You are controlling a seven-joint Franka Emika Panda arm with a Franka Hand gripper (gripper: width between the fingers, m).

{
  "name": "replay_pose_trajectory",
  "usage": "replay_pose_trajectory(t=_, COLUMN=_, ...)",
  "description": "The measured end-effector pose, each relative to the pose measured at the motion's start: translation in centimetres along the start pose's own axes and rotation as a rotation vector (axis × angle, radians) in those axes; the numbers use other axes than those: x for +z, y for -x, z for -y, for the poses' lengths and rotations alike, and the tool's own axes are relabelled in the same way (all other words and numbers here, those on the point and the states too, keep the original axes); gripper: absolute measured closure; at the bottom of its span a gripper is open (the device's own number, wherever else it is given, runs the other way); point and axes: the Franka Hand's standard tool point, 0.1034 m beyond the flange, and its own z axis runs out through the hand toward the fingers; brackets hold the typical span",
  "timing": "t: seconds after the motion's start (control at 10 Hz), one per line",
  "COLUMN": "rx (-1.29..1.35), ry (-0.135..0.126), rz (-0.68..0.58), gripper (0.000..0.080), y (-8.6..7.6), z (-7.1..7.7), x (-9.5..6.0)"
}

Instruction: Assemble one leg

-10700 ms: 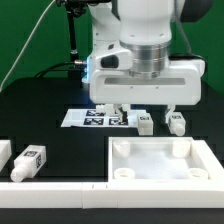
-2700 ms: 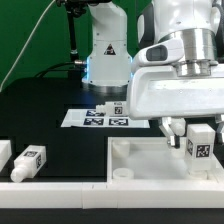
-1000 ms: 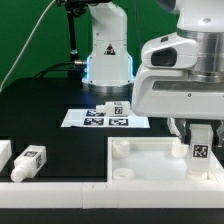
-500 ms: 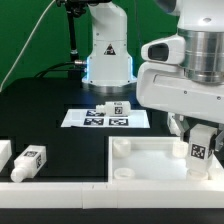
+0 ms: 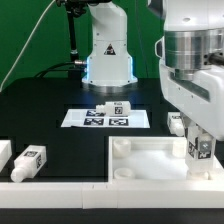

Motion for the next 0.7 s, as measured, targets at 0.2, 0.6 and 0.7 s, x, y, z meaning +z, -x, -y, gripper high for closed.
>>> replay_pose_trajectory(t=0.2, rx=0.033, ry=0.003, rz=0.0, gripper=0.0514, y=0.0, z=0.0, x=0.0)
replay_pose_trajectory(t=0.6, rx=-0.573, ry=0.009, rz=-0.001, gripper=0.0209, y=1.2, z=-0.1, x=-0.4)
replay_pose_trajectory(t=0.7, rx=-0.687, ry=0.01, rz=0.0, gripper=0.016, y=1.2, z=-0.2, x=-0.4)
